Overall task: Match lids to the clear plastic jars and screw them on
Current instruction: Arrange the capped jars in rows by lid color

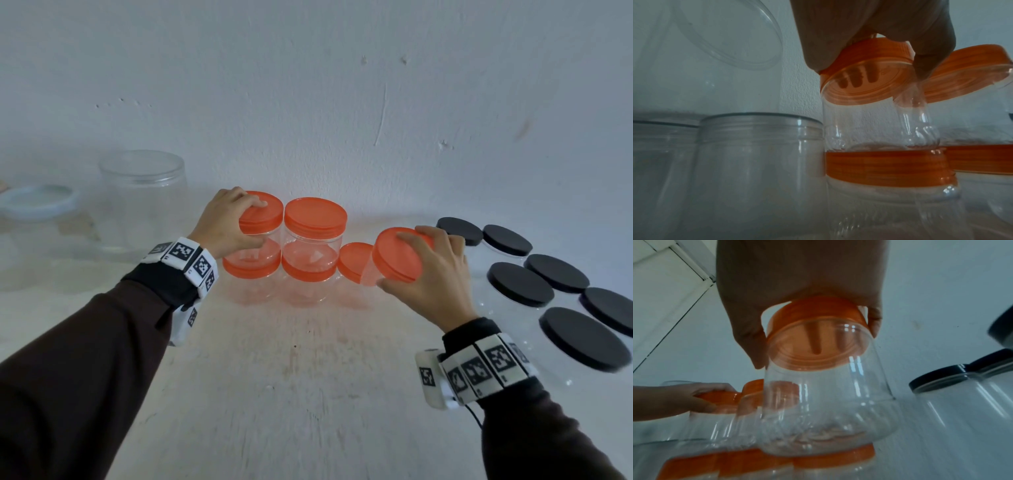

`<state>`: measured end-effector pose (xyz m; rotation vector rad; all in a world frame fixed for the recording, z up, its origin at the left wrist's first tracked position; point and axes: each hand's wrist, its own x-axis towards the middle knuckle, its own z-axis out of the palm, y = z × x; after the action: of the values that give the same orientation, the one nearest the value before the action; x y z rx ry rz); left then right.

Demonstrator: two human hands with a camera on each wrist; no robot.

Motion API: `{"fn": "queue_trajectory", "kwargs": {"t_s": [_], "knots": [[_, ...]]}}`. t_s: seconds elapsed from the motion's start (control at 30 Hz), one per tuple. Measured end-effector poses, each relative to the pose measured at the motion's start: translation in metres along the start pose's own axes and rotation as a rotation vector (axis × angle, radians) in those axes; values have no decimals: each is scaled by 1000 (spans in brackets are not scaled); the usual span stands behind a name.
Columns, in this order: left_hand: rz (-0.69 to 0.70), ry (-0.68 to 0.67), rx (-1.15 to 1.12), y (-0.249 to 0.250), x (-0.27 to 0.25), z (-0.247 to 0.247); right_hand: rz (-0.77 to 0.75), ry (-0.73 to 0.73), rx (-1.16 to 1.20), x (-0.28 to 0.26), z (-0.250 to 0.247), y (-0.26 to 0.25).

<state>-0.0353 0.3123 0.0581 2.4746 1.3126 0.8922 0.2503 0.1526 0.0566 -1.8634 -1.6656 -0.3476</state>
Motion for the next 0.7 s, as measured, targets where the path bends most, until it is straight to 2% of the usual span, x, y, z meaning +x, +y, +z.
{"fn": "queue_trajectory", "kwargs": {"t_s": [0.3, 0.4, 0.57, 0.7], "knots": [[9, 15, 12, -2, 2, 2, 60, -63, 86, 40, 31, -10], [2, 14, 0, -3, 2, 2, 89, -37, 230, 47, 46, -9], [14, 27, 9, -3, 2, 2, 343, 3, 583, 44, 59, -8], [13, 19, 4, -2, 1, 2, 439, -26, 692, 36, 70, -3]]}}
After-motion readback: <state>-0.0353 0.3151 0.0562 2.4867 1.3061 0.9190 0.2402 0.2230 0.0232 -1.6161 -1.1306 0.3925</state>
